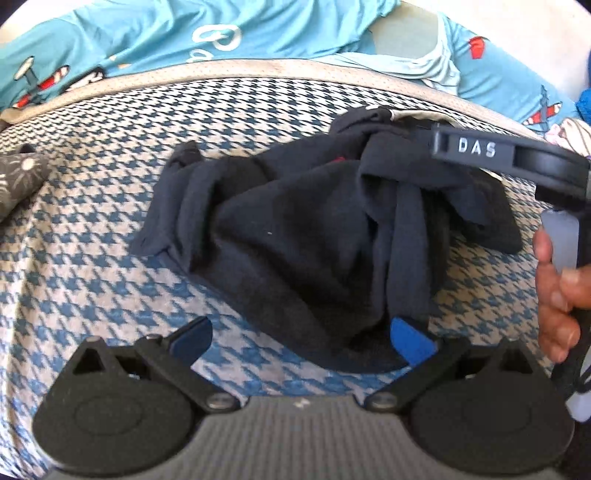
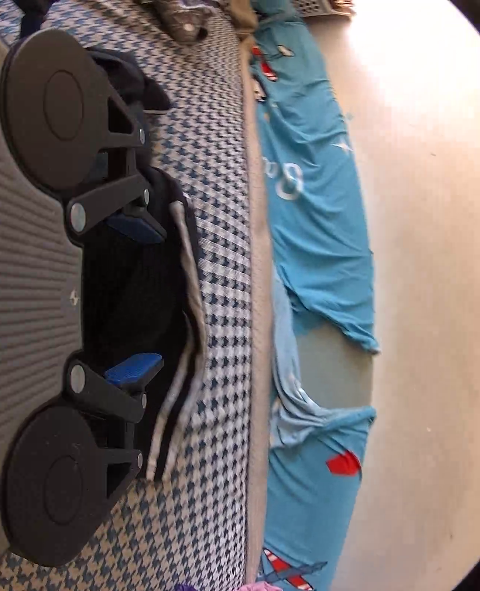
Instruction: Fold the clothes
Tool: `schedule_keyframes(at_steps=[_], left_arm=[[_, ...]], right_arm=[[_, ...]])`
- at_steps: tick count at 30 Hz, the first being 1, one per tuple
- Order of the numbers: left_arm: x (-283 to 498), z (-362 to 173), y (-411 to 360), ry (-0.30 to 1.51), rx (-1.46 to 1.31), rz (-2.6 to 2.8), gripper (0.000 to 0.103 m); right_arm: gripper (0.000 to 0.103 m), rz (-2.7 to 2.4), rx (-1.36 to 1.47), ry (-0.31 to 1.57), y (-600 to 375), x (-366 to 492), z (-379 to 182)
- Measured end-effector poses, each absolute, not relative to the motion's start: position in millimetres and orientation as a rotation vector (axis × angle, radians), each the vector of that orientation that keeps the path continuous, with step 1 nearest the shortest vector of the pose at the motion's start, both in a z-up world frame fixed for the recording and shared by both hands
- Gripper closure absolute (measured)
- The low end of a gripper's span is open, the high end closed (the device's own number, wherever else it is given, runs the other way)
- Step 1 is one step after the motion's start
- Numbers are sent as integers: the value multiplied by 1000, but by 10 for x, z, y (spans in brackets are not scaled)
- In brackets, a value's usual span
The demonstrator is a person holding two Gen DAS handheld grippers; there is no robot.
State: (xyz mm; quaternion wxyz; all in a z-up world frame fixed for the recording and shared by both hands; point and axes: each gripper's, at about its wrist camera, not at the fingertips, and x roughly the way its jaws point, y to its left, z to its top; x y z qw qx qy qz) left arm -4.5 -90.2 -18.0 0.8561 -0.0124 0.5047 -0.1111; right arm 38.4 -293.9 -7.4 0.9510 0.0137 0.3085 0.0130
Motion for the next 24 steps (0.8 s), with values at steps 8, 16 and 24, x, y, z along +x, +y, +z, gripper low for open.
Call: schedule_keyframes(at_steps=[8, 16, 24], left_arm=[[-22, -221, -784, 1127, -119, -252, 0], [-54, -127, -735, 1100, -123, -266, 0], [-188, -96, -826, 1089, -23, -283, 0]], right_arm=[[37, 24, 18, 657, -2824, 466, -185], [34, 21, 50, 674, -2836, 500, -230], [32, 21, 43, 681, -2779, 563, -269]])
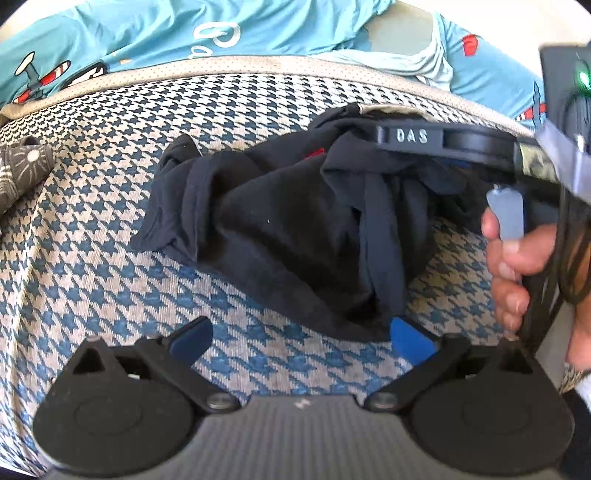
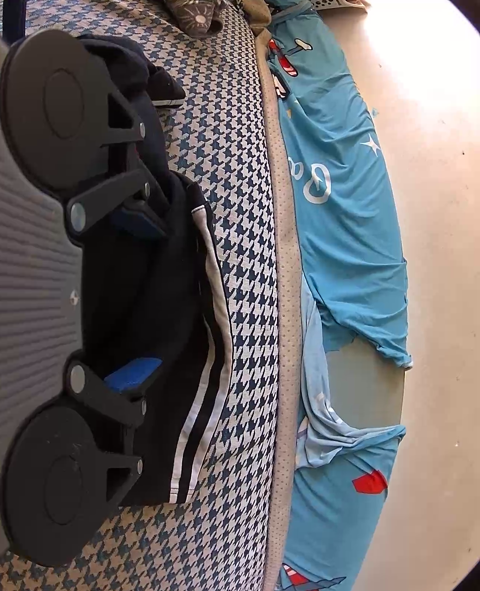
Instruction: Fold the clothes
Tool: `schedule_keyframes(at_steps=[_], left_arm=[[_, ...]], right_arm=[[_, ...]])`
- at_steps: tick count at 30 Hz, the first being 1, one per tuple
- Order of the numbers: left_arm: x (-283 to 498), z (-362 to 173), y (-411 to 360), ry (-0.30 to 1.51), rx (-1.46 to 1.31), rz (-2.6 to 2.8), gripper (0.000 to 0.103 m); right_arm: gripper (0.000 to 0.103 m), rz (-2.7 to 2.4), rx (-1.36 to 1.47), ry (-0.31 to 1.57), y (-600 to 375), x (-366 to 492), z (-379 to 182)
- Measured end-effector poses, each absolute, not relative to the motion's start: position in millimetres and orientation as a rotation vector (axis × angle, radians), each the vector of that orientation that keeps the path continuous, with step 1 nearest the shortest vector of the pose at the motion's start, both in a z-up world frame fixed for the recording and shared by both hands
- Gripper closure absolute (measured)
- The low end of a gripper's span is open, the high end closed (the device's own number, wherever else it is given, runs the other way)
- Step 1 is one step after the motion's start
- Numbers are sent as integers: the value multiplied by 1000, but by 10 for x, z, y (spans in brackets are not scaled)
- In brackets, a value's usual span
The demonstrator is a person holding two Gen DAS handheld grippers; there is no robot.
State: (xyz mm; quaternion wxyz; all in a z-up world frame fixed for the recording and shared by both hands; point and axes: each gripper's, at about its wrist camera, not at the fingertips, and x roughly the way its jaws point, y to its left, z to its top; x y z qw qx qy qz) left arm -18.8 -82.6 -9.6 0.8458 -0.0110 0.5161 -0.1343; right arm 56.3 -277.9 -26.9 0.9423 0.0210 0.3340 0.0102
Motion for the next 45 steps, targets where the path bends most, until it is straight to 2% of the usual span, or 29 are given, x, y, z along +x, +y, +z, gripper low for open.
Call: schedule_keyframes(at_steps=[9, 15, 19, 24, 38, 45], left_arm=[[-285, -103, -1095, 1093, 63, -377, 1], [-295, -140, -1228, 1101, 67, -418, 6], [-252, -128, -1162, 1085, 42, -391, 6], [-202, -44, -1105, 1011, 66, -295, 1], [-250, 55, -793, 1016, 11, -93, 1], [-256, -35, -671, 1088, -80, -76, 1]], right_arm=[[32, 27, 30, 685, -2759, 621, -288], [32, 32, 30, 689, -2772, 629, -289], [31, 33, 29, 688, -2771, 629, -294], [31, 30, 28, 687, -2763, 636, -302], [31, 20, 31, 686, -2765, 640, -328], [30, 12, 44, 692, -2783, 643, -338]])
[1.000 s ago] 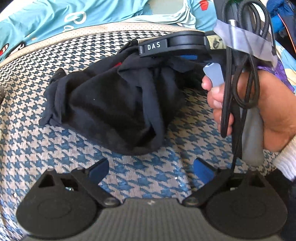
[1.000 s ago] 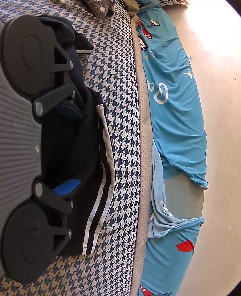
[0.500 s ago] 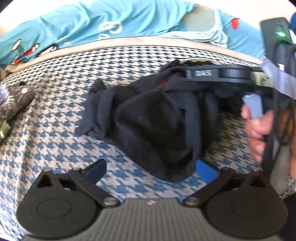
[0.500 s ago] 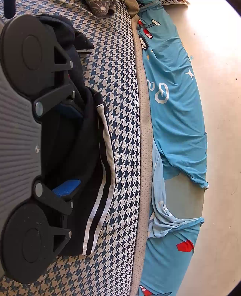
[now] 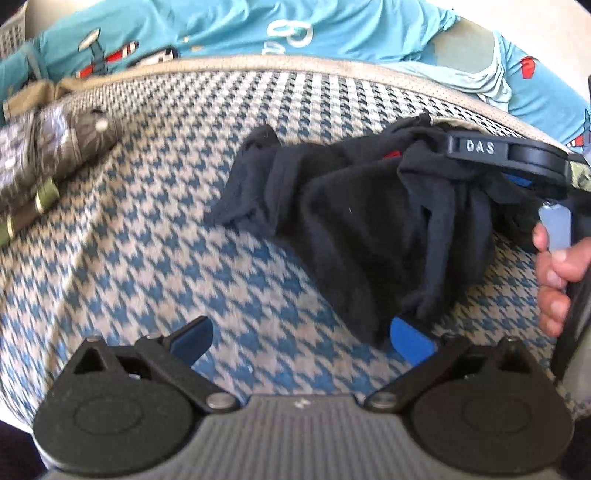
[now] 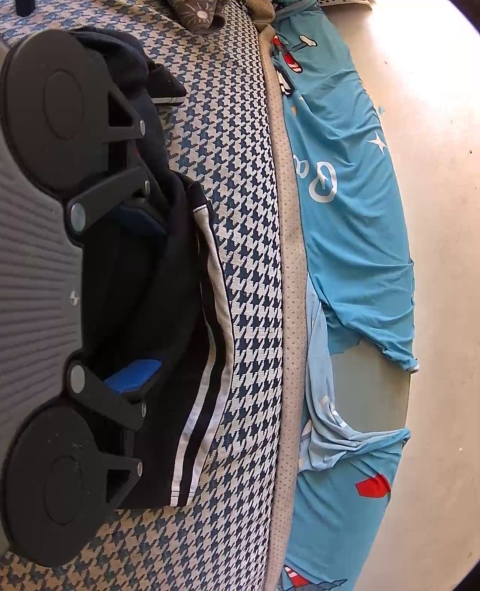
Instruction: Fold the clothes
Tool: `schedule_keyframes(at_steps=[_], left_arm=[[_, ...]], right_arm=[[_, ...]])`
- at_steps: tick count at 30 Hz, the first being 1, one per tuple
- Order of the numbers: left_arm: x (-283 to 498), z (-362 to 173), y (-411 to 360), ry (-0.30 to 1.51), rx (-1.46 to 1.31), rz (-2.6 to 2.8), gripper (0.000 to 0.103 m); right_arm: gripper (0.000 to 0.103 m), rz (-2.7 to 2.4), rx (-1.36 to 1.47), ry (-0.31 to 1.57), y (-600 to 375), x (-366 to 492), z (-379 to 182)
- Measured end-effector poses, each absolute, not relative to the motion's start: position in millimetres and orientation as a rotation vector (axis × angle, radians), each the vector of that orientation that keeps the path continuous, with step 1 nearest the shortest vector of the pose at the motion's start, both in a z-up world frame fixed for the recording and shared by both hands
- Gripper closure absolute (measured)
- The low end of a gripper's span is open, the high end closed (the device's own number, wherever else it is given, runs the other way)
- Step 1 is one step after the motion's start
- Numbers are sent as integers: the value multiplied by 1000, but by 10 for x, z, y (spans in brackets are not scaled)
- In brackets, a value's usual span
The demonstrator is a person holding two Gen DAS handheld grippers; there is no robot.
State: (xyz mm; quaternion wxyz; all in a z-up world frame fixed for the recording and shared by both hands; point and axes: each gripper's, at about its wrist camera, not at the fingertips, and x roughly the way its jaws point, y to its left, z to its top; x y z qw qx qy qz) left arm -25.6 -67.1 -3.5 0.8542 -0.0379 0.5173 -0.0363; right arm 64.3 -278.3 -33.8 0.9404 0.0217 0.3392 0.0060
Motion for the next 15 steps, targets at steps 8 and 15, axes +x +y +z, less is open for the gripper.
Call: schedule_keyframes(at_steps=[8, 15], left_arm=[[-507, -88, -657, 1194, -142, -45, 0], [-655, -21, -525, 1158, -129, 89, 0]], right_arm=[[26, 0, 59, 703, -2796, 627, -330], [26, 6, 65, 699, -2807, 574, -326]])
